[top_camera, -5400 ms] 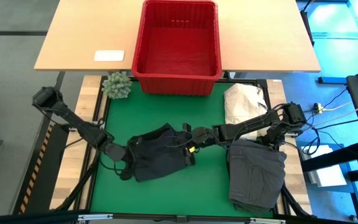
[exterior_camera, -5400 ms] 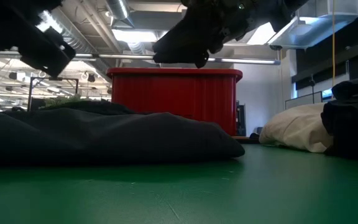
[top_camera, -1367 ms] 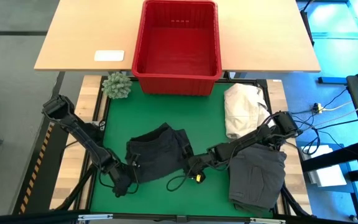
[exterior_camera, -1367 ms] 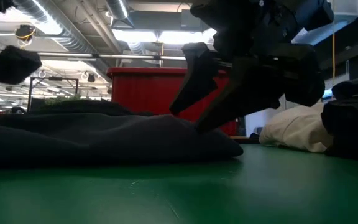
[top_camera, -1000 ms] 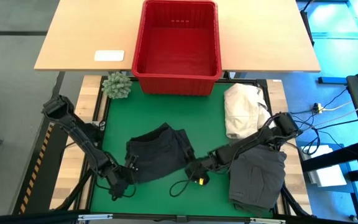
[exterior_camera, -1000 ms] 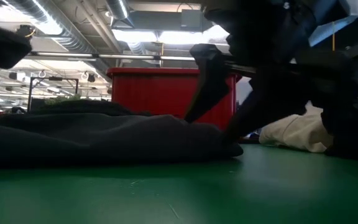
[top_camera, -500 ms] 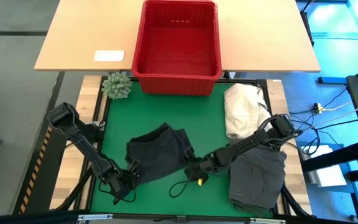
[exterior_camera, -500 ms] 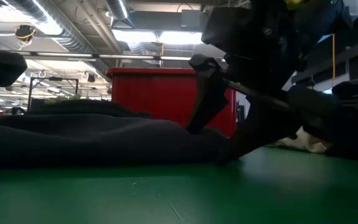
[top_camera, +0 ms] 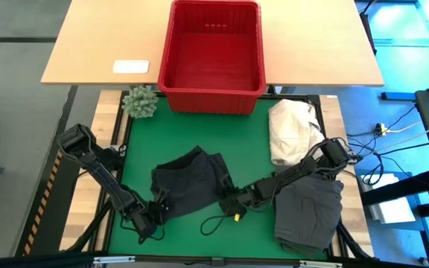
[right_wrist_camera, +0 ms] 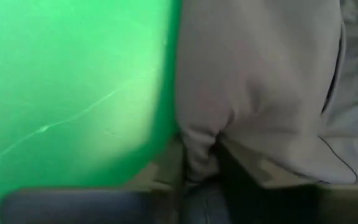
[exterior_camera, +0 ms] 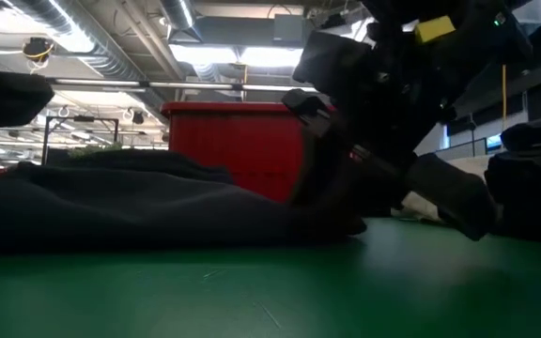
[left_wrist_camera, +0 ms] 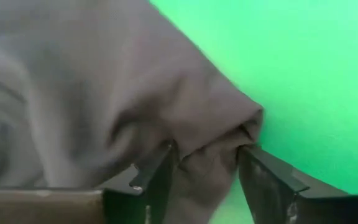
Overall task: Fold laundry
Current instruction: Put the gray folded shorts into the red bin
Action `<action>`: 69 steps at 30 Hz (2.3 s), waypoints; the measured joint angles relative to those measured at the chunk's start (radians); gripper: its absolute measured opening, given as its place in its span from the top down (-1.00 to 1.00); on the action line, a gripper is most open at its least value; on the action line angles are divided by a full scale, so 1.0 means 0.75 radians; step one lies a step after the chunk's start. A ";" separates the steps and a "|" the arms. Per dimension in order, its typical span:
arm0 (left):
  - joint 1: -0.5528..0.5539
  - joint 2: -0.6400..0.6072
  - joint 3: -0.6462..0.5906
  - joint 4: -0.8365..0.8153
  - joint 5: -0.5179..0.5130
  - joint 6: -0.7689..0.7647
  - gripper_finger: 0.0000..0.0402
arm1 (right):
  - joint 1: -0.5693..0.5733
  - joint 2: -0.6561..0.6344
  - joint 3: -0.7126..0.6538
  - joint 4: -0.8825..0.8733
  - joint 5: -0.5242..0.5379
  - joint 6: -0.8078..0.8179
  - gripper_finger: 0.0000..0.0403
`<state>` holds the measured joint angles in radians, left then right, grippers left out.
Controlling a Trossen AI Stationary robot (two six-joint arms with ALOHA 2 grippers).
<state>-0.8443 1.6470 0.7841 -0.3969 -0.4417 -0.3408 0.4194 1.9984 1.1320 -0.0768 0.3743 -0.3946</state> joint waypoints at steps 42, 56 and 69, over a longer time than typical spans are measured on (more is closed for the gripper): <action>-0.103 -0.210 0.001 0.040 0.059 -0.302 0.83 | 0.007 -0.175 -0.002 -0.070 -0.304 0.245 0.96; -0.098 -0.356 0.001 0.142 -0.110 -0.396 0.26 | -0.039 -0.175 -0.001 0.089 -0.305 0.345 0.96; 0.115 -0.346 0.002 0.396 -0.142 -0.338 0.07 | -0.191 -0.176 -0.001 0.230 -0.319 0.386 0.96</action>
<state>-0.7584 1.3872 0.7856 -0.0997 -0.5485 -0.5941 0.2760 1.8664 1.1316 0.0959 0.1349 -0.1050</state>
